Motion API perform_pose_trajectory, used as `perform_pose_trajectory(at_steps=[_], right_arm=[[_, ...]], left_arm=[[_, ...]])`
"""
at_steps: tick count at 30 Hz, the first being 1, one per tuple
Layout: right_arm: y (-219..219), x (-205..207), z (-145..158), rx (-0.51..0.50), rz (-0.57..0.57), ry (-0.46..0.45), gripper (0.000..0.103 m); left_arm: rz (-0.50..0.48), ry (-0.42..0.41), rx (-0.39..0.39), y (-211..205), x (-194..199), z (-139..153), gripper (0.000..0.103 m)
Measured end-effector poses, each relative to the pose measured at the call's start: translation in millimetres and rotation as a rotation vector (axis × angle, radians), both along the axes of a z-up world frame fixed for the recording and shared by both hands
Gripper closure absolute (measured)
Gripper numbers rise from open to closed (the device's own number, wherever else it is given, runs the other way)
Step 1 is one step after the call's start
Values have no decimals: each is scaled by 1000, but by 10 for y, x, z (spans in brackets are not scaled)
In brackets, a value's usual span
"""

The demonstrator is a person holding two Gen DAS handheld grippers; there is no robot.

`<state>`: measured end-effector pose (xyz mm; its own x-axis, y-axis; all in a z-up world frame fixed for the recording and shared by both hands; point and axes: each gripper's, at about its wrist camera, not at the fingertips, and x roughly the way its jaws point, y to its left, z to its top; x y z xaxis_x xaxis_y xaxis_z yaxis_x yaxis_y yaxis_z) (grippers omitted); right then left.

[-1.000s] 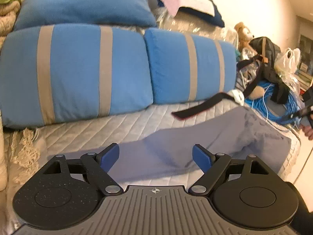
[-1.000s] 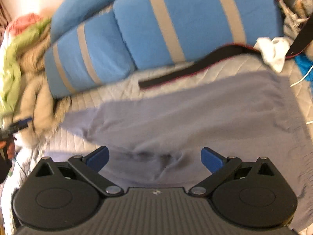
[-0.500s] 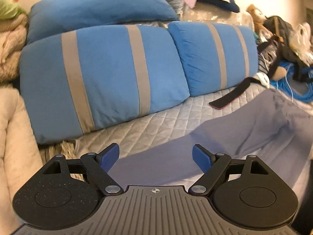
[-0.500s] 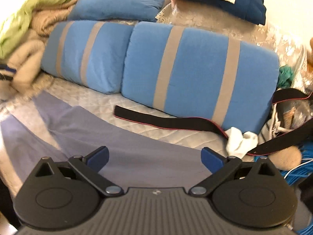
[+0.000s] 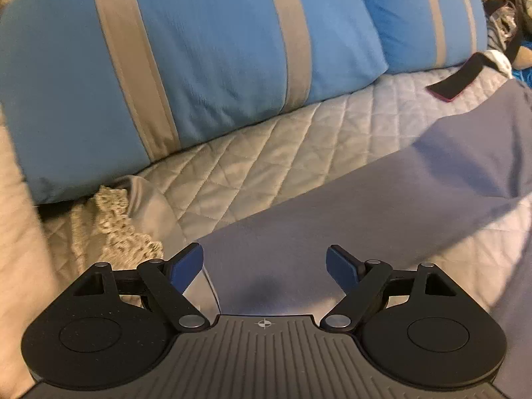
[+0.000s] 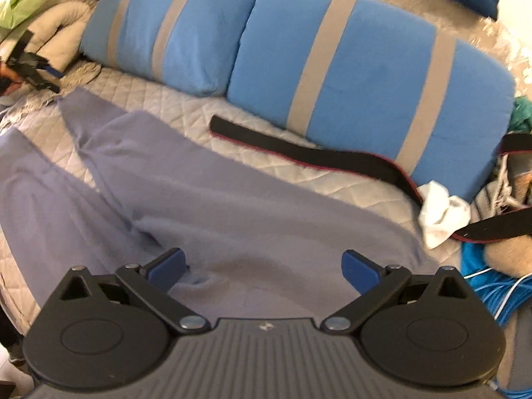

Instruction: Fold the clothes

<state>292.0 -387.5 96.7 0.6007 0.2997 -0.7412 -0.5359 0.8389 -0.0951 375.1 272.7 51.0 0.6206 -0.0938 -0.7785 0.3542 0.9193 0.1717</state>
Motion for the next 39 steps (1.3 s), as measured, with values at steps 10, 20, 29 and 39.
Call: perform_pose_trajectory(at_steps=[10,20,29,39], right_arm=[[-77,134,-263,-6,-20,65,0],[-291,347,-394,-18,-85,57,0],[-559,682,-475,-38,-165,-4,0],[-978,1339,-706,16,-313,-91,3]], left_arm=[[-71,42,-55,170,589,-399,39],[-60,46,-116,173,526,-366,97],[-39,-53,-83,19,168,-177,97],[-17,-119,-142,-1,-61,-39,97]])
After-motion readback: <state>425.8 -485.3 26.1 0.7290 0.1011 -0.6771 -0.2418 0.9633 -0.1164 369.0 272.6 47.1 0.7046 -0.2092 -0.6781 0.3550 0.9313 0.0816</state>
